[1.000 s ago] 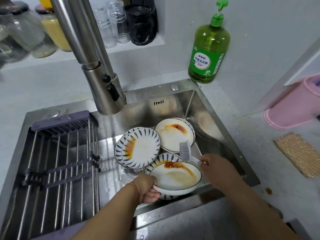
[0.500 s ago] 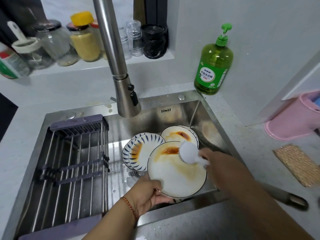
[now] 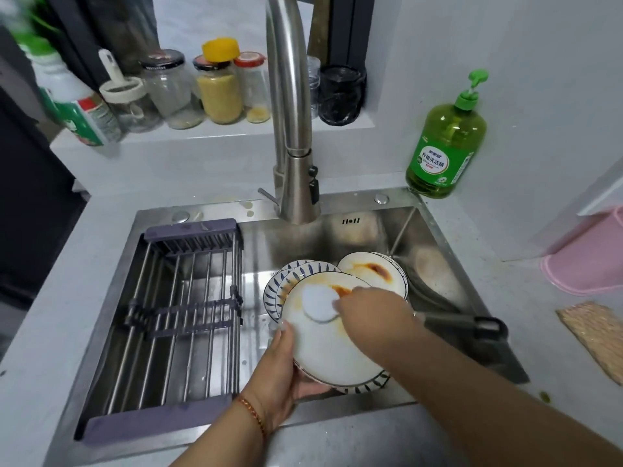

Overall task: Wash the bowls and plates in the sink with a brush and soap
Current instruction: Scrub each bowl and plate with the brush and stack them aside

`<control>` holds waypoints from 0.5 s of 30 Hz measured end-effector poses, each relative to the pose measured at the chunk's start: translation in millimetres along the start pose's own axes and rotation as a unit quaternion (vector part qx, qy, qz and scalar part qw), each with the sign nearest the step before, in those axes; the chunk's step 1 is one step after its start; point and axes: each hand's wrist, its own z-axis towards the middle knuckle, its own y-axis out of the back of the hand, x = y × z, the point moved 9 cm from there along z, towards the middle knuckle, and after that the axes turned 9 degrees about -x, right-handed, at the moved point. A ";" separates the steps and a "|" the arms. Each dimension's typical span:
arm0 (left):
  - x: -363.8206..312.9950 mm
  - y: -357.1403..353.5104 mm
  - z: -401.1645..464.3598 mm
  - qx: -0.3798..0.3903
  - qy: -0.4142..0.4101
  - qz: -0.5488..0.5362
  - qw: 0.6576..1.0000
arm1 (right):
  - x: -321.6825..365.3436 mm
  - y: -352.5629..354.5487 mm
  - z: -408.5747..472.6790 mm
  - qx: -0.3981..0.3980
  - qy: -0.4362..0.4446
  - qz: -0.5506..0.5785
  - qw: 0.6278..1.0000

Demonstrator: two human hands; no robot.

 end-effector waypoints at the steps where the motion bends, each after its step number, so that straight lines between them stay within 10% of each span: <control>1: 2.5 1.9 -0.4 0.004 0.004 -0.011 1.000 | -5.1 -1.4 10.0 0.003 -0.014 -0.002 1.000; 10: 6.1 20.0 8.7 -0.028 0.003 -0.056 0.998 | 22.4 -24.4 -11.7 0.114 0.150 0.006 0.982; 15: 8.6 21.3 11.2 -0.027 0.000 -0.068 0.997 | 20.7 -29.5 4.4 0.172 0.079 0.111 0.975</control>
